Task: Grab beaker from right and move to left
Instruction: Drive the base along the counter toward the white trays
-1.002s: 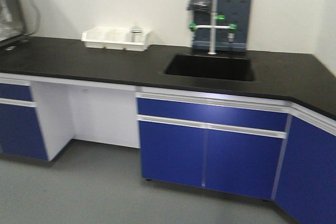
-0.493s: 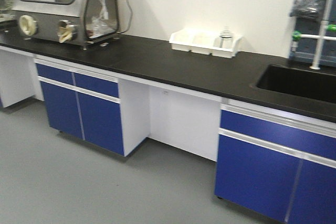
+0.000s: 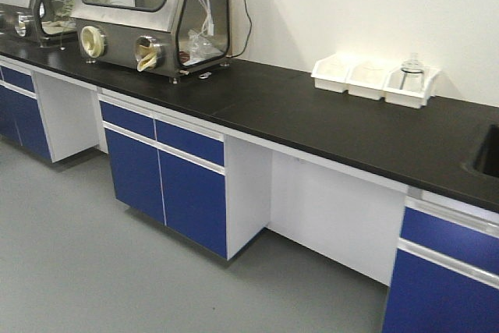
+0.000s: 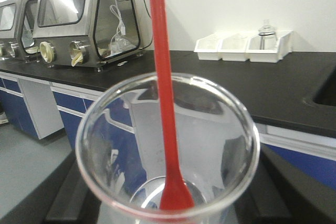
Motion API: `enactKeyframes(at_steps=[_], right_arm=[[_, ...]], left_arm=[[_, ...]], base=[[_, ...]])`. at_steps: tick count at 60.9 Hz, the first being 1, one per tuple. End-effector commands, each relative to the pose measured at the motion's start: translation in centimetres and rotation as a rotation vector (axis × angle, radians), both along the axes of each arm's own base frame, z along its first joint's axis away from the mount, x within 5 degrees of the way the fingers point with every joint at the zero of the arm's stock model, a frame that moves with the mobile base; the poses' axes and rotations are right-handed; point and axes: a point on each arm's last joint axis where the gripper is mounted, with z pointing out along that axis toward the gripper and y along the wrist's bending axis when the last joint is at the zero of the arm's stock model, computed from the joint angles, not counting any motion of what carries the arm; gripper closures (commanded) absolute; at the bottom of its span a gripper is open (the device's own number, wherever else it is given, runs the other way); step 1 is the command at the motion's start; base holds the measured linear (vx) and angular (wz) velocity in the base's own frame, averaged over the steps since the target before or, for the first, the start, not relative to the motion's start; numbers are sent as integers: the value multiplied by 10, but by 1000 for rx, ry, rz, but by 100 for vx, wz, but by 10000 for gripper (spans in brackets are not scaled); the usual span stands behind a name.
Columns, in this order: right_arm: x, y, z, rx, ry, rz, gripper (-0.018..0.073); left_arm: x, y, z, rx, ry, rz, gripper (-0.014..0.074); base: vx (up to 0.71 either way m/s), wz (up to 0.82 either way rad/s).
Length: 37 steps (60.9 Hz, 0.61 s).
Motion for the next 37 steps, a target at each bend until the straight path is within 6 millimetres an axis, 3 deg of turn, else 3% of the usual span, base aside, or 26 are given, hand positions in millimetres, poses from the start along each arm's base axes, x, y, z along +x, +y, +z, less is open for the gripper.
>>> enactKeyframes(at_steps=[1, 37], right_arm=[[-1, 3, 16, -1, -66, 37, 563], [-1, 3, 15, -1, -66, 37, 563]], left_arm=[[2, -1, 1, -3, -64, -11, 603], [2, -1, 1, -3, -64, -11, 603]], base=[[42, 18], [46, 27]])
